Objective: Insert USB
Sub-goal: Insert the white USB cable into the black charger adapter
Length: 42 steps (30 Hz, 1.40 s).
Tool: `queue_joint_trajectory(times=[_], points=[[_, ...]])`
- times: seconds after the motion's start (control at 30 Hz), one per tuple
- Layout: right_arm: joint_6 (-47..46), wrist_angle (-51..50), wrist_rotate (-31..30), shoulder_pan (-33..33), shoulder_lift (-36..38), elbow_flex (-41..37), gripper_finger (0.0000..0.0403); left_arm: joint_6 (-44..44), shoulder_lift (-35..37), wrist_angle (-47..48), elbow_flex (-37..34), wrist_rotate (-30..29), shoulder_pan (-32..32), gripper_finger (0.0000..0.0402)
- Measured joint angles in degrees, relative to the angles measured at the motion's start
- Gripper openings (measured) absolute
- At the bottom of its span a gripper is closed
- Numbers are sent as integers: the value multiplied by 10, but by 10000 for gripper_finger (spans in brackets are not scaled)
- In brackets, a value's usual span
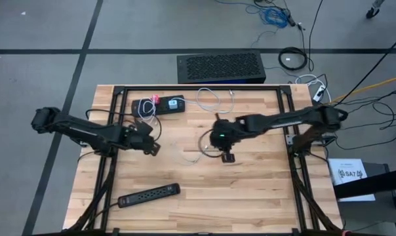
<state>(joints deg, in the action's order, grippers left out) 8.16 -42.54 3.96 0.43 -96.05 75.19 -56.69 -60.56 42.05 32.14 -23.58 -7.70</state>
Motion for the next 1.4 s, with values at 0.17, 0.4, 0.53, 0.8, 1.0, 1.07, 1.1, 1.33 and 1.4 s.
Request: queue_joint_trajectory(times=[0.17, 0.4, 0.53, 0.8, 1.0, 1.07, 1.1, 1.33, 1.4], points=[[-126, 234, -62, 10, 116, -195, 3, 4, 56, -46, 0, -55, -1, 2], [-279, 814, -88, 47, 117, -402, 3, 49, 69, -195, 1, -153, -3, 1], [-290, 894, -116, 49, 65, -370, 13, 90, 56, -306, 1, -197, -3, 1], [-205, 738, -209, 49, -37, -162, 78, 204, 35, -500, 1, -235, -3, 1], [-161, 632, -288, 44, -95, -42, 136, 216, 34, -523, 1, -236, -3, 1], [-160, 627, -293, 39, -109, -23, 149, 217, 34, -524, 1, -236, -3, 1], [-162, 626, -294, 36, -115, -17, 154, 218, 34, -524, 1, -236, -3, 1], [-224, 630, -279, 14, -143, -8, 164, 242, 34, -546, 1, -236, -3, 1], [-235, 634, -278, 9, -146, -8, 163, 243, 34, -554, 1, -233, -3, 1]])
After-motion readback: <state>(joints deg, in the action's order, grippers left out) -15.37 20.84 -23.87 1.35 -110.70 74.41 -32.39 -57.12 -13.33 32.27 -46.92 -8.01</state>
